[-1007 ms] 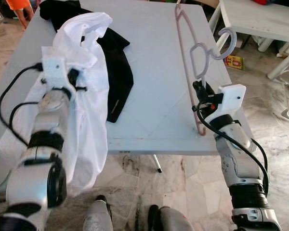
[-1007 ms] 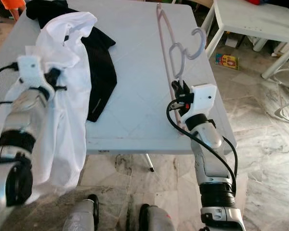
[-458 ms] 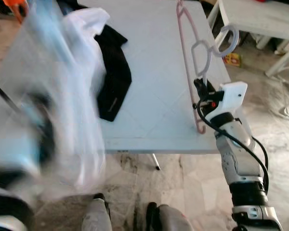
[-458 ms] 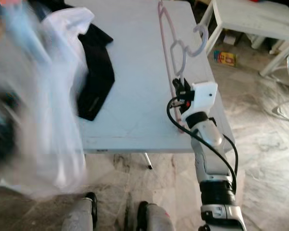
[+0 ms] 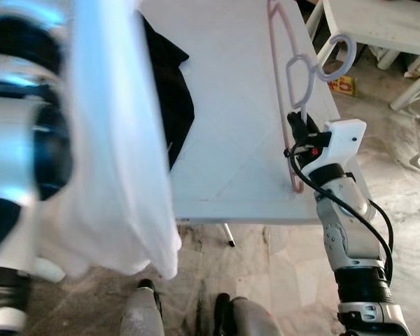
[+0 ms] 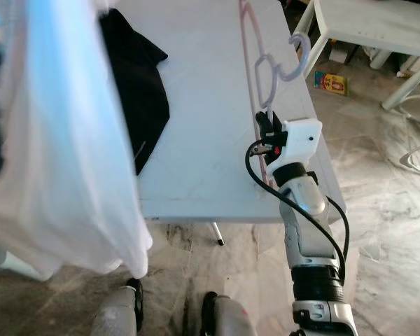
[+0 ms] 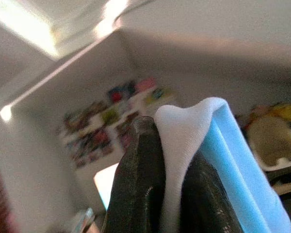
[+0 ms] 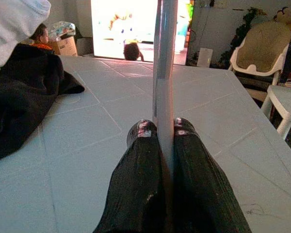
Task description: Hang hanger
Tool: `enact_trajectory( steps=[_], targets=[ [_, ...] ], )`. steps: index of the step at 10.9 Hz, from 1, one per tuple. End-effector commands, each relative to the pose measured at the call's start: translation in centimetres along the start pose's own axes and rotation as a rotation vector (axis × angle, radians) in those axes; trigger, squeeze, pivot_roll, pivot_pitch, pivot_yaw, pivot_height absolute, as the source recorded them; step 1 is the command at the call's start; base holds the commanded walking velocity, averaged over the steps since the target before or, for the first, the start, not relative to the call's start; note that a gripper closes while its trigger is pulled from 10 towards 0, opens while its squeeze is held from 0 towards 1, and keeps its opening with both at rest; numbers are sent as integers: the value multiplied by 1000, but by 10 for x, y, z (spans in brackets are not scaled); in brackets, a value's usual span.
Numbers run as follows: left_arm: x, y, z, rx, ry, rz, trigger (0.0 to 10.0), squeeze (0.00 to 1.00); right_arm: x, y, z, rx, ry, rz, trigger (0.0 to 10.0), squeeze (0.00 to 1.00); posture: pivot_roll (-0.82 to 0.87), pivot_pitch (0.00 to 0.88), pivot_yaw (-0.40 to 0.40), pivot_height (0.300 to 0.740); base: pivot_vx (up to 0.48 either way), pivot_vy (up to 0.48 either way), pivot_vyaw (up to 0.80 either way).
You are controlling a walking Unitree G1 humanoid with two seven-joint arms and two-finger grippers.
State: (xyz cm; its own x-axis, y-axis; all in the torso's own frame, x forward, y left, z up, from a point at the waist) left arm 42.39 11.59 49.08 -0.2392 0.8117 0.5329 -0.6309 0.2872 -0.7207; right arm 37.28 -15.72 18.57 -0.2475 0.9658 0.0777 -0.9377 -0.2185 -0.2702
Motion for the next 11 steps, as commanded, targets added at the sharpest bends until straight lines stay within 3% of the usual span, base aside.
enact_trajectory(
  steps=[1,2,3,4,5,6,7,8,9,11],
  targets=[
    [-58,28,-30,53,1,-168,0,0,-9,14,-33,122,-25,-44,10000,0,-49,210,-55,740,0,0,0],
    [-92,66,-73,186,-10,-246,0,0,-7,13,-33,126,-25,-33,10000,0,-47,214,-60,740,0,0,0],
    [-103,99,-110,334,11,-258,0,0,-6,12,-34,130,-26,-29,10000,0,-44,215,-63,740,0,0,0],
    [-107,159,-168,613,64,-243,0,0,-4,13,-36,137,-29,-22,10000,0,-41,215,-65,740,0,0,0],
    [-96,187,-191,734,124,-201,10000,1000,-2,13,-37,143,-34,-15,10000,0,-37,216,-66,740,0,0,0],
    [-79,190,-196,740,81,-153,10000,1000,-1,13,-38,147,-39,-12,10000,0,-22,217,-68,740,0,0,0],
    [-54,178,-192,692,5,-106,10000,1000,4,13,-42,153,-49,-1,10000,0,-9,215,-59,740,0,0,0],
    [-44,169,-185,656,16,-56,10000,1000,5,13,-43,155,-53,0,10000,0,5,207,-50,740,0,0,0],
    [-43,160,-160,554,145,23,10000,1000,8,13,-47,160,-66,2,10000,0,27,205,-46,740,0,0,0],
    [-58,186,-137,580,263,76,10000,1000,16,8,-49,162,-77,27,10000,0,52,202,-52,740,0,0,0]
  ],
)
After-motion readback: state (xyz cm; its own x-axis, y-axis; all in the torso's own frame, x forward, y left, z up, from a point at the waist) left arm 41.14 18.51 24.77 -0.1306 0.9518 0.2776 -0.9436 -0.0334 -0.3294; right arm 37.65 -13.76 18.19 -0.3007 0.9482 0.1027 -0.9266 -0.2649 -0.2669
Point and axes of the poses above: a point about 5 cm out from each wrist's last joint towards the gripper, its own y axis pointing back from the gripper into the wrist, its own z axis along the axis of the wrist's last joint, x = y × z, the point moved 6 cm from there along -y, pointing out of the wrist towards the gripper, and after that the axes turned 5 degrees about -y, right-handed, at the moved point
